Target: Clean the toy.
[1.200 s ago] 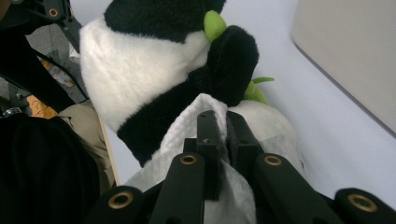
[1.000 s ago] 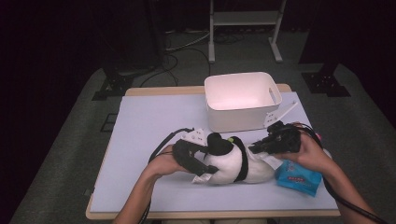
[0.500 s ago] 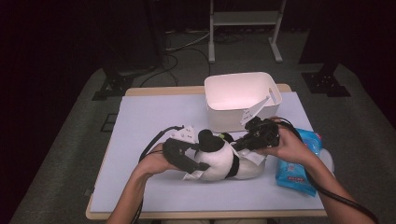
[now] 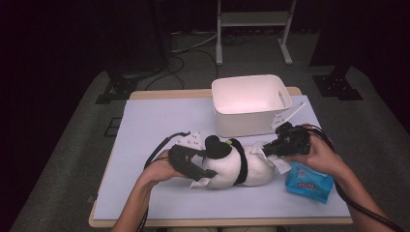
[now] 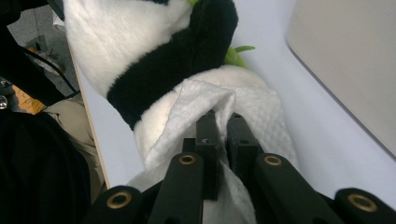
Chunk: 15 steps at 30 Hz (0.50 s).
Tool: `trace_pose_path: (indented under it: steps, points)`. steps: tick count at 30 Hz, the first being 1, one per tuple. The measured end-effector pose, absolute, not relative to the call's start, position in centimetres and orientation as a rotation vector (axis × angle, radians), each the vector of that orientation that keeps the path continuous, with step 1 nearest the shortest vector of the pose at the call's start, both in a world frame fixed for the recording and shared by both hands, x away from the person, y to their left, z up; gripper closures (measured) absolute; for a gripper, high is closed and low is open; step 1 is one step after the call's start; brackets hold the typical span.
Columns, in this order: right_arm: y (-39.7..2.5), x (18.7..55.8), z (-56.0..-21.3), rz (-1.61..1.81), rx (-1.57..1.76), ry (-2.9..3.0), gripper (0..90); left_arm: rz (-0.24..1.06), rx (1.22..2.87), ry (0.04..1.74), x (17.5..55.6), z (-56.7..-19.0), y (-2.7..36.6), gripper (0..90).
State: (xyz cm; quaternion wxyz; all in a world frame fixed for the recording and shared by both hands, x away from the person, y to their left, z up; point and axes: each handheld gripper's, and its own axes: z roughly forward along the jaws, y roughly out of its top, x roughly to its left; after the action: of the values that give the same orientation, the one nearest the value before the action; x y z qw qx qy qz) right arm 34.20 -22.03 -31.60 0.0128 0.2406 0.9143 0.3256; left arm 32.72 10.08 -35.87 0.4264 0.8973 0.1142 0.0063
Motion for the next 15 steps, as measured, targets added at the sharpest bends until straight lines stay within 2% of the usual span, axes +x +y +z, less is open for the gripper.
trace_pose_path:
  steps: [15]
  points:
    - [-17.5, 35.2, -31.1, 1.044, 0.626, 2.904, 84.7, 0.050, 2.258, 0.258, 32.1, -35.6, 9.7, 30.5]
